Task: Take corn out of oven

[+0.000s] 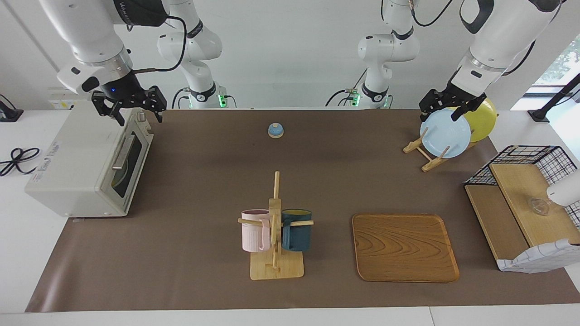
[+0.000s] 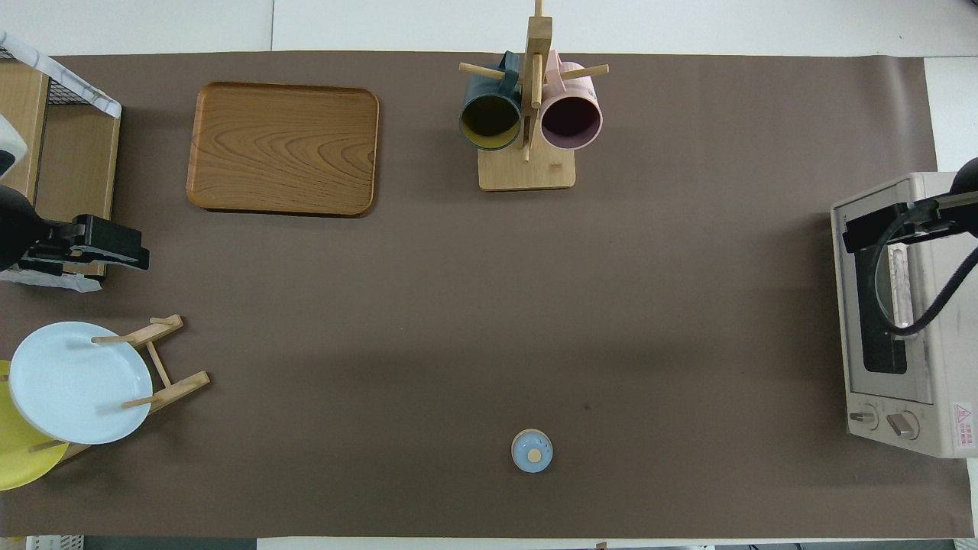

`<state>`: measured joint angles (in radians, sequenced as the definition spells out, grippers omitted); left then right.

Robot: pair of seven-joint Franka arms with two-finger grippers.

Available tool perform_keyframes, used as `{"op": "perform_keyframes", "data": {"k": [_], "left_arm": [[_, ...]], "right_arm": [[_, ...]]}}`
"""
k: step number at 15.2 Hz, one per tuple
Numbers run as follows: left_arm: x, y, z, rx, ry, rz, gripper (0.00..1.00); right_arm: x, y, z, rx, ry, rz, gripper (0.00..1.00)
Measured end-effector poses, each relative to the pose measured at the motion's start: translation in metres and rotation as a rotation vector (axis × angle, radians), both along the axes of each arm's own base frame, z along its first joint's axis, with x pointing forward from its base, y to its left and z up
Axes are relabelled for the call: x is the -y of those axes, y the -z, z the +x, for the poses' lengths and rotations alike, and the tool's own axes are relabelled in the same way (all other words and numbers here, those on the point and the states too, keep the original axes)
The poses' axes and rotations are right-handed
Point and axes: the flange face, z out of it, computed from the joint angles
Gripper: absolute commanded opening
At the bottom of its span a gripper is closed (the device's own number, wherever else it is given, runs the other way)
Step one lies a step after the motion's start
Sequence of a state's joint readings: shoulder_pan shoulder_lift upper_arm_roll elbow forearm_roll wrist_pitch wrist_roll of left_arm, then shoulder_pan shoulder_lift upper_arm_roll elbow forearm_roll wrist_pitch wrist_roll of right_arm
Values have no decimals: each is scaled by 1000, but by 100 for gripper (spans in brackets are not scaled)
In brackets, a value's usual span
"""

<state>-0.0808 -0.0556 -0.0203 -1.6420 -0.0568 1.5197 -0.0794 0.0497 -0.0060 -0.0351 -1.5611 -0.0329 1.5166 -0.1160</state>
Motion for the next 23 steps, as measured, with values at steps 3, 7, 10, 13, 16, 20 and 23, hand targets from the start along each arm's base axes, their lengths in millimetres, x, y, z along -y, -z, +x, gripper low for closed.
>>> {"op": "perform_keyframes", "data": {"k": [3,7,10,13,16,20,23], "left_arm": [[0,0,0,0,0,0,100],[0,0,0,0,0,0,100],[0,0,0,0,0,0,100],[0,0,0,0,0,0,100],[0,0,0,0,0,0,100],[0,0,0,0,0,0,100],[0,0,0,0,0,0,100]], "right_arm": [[0,0,0,0,0,0,100],[0,0,0,1,15,-1,100],[-1,0,0,1,52,-2,100],[1,1,0,-2,59,-2,97],[12,10,-2,-21,78,-3,0],[17,38,-3,-4,76,-1,0],[18,58,-7,22,59,2,0]]}}
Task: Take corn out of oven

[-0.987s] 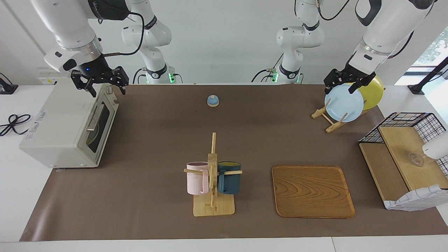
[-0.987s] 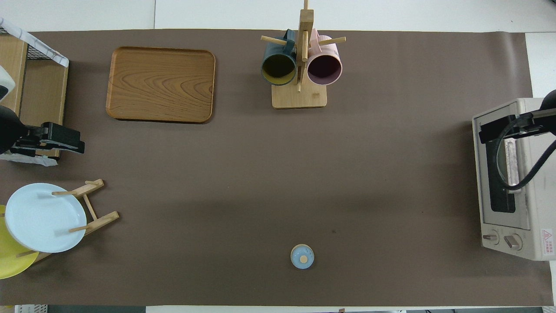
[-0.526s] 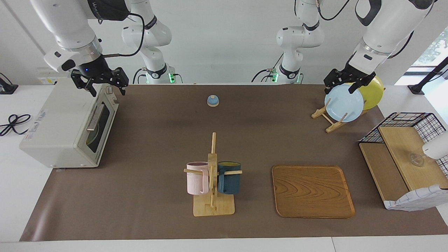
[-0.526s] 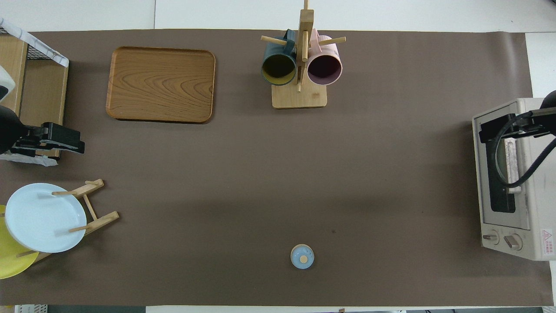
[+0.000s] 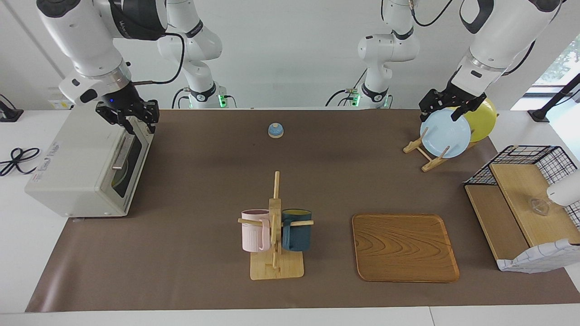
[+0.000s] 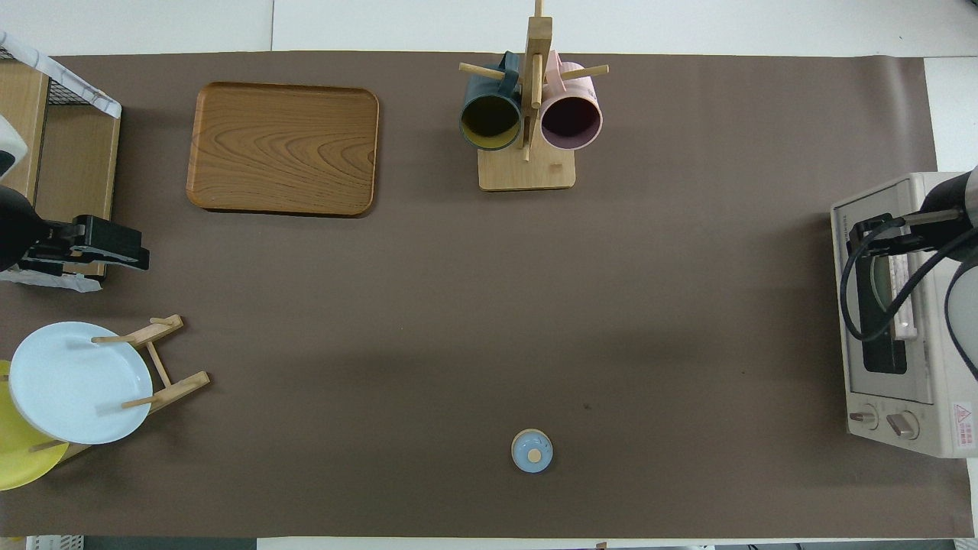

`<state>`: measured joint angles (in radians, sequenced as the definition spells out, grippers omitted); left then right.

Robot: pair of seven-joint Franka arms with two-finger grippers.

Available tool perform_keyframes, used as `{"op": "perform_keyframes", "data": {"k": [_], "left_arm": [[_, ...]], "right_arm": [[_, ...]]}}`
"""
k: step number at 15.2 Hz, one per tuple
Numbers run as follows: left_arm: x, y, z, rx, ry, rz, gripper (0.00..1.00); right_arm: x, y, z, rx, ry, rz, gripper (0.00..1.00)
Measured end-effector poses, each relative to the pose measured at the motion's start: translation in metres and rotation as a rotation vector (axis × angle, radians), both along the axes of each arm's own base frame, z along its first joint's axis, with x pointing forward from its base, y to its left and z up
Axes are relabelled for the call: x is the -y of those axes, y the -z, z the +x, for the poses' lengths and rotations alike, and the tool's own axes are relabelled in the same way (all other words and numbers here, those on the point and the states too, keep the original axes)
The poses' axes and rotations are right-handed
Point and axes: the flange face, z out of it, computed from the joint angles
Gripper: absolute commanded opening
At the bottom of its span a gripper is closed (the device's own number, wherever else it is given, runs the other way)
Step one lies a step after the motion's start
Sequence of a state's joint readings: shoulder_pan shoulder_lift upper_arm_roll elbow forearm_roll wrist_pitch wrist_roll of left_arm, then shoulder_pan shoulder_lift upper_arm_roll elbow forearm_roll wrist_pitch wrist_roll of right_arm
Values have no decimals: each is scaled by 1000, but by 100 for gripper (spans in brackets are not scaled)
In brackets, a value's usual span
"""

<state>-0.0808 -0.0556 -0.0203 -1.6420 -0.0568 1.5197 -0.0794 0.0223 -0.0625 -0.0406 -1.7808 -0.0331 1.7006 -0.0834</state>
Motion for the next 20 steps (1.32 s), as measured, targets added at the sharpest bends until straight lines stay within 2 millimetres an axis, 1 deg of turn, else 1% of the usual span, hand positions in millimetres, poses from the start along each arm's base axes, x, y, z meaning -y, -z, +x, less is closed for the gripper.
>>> {"op": "perform_keyframes", "data": {"k": [1,4,6,7,10,12,14,15,17,20], "left_arm": [[0,0,0,0,0,0,100],[0,0,0,0,0,0,100],[0,0,0,0,0,0,100],[0,0,0,0,0,0,100],[0,0,0,0,0,0,100],[1,0,0,0,1,0,100],[0,0,0,0,1,0,100],[0,0,0,0,1,0,100],[0,0,0,0,1,0,100],[0,0,0,0,1,0,100]], "right_arm": [[4,7,-2,-1,7,-2,0],[32,36,-6,-22,53,-18,0],[44,53,-11,-53,91,-65,0],[45,57,-12,-62,100,-79,0],[54,60,-14,-66,115,-122,0],[68,66,-16,-70,138,-131,0],[86,78,-17,-76,167,-130,0],[91,83,-18,-82,176,-129,0],[93,90,-19,-92,178,-128,0],[92,94,-19,-100,174,-128,0]]}}
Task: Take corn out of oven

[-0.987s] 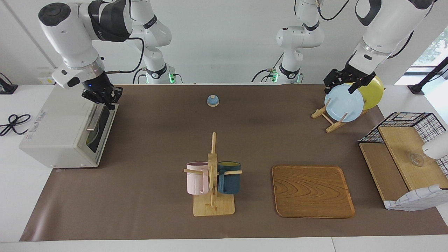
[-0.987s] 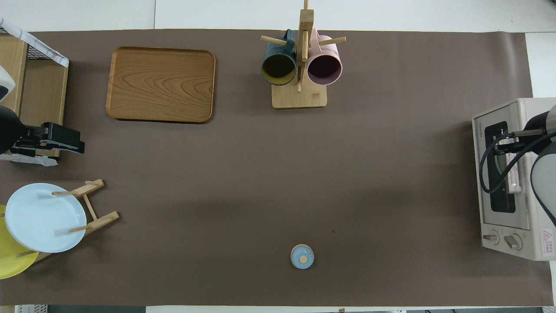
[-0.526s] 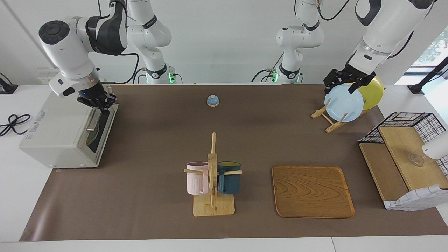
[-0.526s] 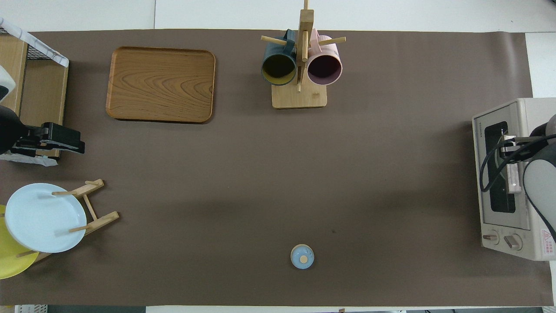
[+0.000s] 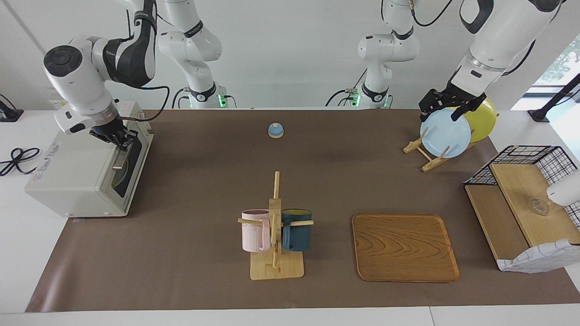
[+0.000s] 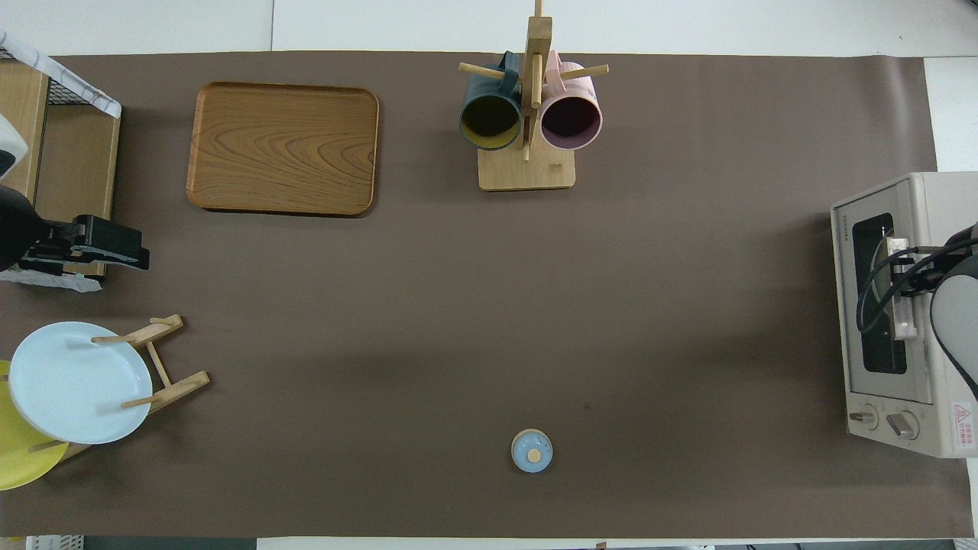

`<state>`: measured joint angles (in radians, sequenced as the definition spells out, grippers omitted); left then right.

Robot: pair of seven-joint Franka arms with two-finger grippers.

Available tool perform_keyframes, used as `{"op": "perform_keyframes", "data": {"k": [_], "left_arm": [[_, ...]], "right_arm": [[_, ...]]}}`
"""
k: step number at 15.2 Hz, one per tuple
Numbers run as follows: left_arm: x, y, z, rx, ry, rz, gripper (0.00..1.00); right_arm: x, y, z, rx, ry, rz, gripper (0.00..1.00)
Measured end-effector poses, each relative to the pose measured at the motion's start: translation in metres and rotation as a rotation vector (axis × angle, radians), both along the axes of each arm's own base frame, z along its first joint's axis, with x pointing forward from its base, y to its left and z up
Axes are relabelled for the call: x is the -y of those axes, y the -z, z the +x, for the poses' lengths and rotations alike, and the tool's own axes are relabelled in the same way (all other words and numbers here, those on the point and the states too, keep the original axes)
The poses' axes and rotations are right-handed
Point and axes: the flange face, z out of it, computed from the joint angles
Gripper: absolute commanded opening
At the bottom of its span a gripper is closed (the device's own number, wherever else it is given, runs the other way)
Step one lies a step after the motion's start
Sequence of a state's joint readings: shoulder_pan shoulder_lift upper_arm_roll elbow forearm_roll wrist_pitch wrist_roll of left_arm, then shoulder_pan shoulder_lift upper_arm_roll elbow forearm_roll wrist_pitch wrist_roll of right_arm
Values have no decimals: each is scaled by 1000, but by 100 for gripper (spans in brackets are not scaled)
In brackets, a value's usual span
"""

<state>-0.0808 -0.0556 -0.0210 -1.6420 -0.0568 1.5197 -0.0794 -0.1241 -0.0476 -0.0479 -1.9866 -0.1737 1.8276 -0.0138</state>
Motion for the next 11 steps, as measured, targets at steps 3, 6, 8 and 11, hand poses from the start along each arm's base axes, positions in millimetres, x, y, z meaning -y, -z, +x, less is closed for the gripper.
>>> {"op": "perform_keyframes", "data": {"k": [3,6,8,11], "left_arm": [[0,0,0,0,0,0,100],[0,0,0,0,0,0,100],[0,0,0,0,0,0,100],[0,0,0,0,0,0,100]], "right_arm": [[2,5,-1,-1,-14,1,0],[1,6,-2,5,-30,3,0],[-2,7,-5,19,-41,1,0],[-12,10,-8,38,-64,0,0]]}}
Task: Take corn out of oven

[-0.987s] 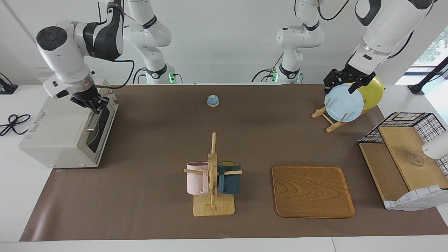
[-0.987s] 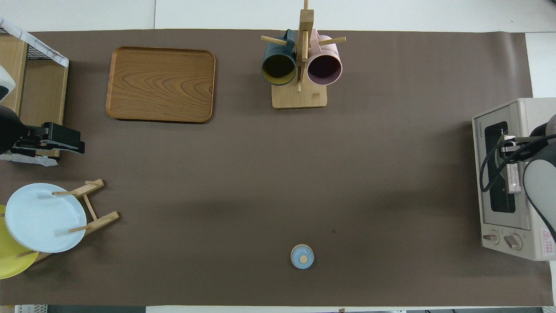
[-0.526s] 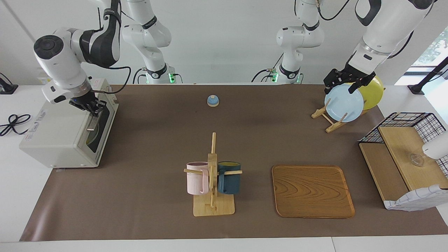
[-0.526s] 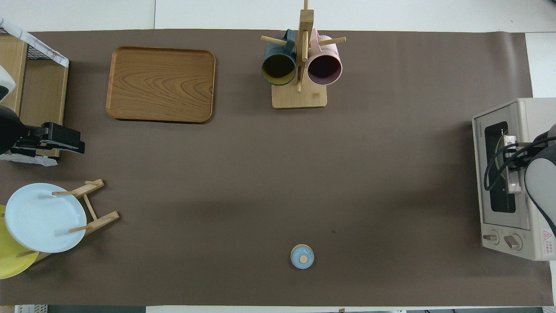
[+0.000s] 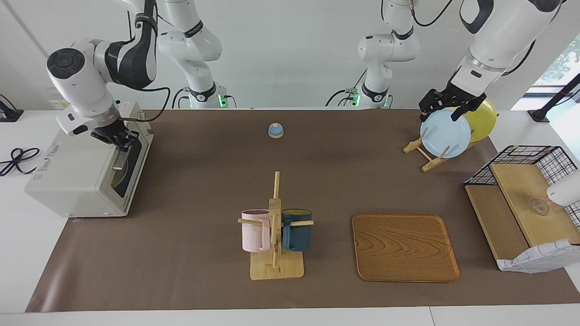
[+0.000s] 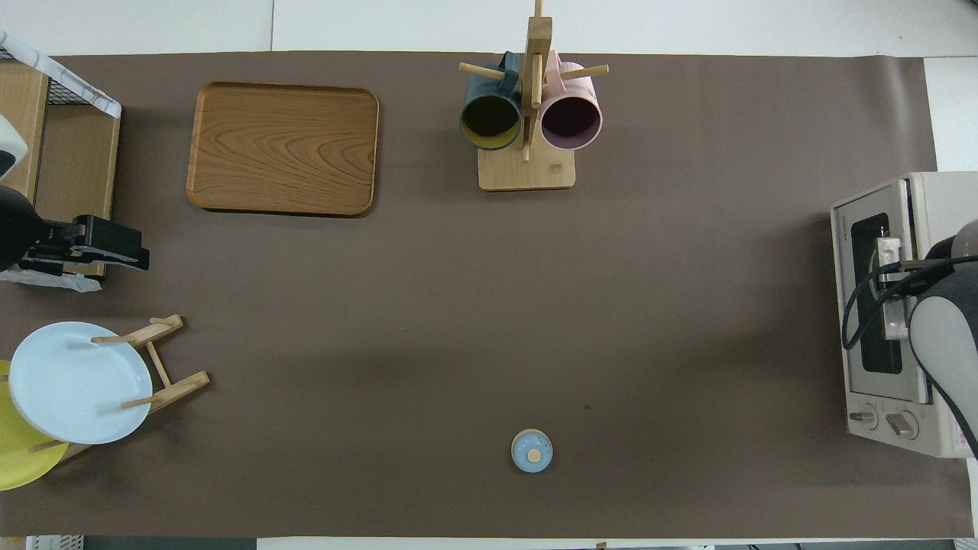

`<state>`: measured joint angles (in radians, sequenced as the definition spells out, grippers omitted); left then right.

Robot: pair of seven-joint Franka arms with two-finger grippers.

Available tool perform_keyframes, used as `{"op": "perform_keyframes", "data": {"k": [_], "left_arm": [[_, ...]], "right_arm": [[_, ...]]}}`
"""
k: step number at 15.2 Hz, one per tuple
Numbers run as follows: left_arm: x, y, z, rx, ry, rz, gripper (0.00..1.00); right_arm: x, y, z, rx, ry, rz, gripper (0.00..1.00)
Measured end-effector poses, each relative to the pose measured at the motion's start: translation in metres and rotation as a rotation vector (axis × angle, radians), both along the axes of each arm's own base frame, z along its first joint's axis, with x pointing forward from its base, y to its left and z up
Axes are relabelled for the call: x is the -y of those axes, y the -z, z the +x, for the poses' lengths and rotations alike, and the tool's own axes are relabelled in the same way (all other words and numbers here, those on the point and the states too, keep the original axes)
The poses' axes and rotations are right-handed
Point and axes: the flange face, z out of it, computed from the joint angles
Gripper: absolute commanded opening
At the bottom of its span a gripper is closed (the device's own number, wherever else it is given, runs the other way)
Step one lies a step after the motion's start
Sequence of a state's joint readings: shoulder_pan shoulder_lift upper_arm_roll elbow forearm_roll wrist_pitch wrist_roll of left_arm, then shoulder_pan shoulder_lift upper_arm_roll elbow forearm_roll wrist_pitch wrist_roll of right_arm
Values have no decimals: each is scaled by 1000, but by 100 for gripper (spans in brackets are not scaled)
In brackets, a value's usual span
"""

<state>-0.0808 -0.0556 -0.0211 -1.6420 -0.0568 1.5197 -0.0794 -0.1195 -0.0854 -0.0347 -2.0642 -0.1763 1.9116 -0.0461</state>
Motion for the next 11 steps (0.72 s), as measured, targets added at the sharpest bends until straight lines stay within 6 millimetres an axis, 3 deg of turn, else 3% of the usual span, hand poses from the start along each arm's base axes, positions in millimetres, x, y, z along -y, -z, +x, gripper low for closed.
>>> {"op": "perform_keyframes", "data": {"k": [6,11], "left_arm": [[0,0,0,0,0,0,100],[0,0,0,0,0,0,100]], "right_arm": [[-38,17,4,-5,-65,20,0],[-76,64,12,-16,-95,98,0]]}}
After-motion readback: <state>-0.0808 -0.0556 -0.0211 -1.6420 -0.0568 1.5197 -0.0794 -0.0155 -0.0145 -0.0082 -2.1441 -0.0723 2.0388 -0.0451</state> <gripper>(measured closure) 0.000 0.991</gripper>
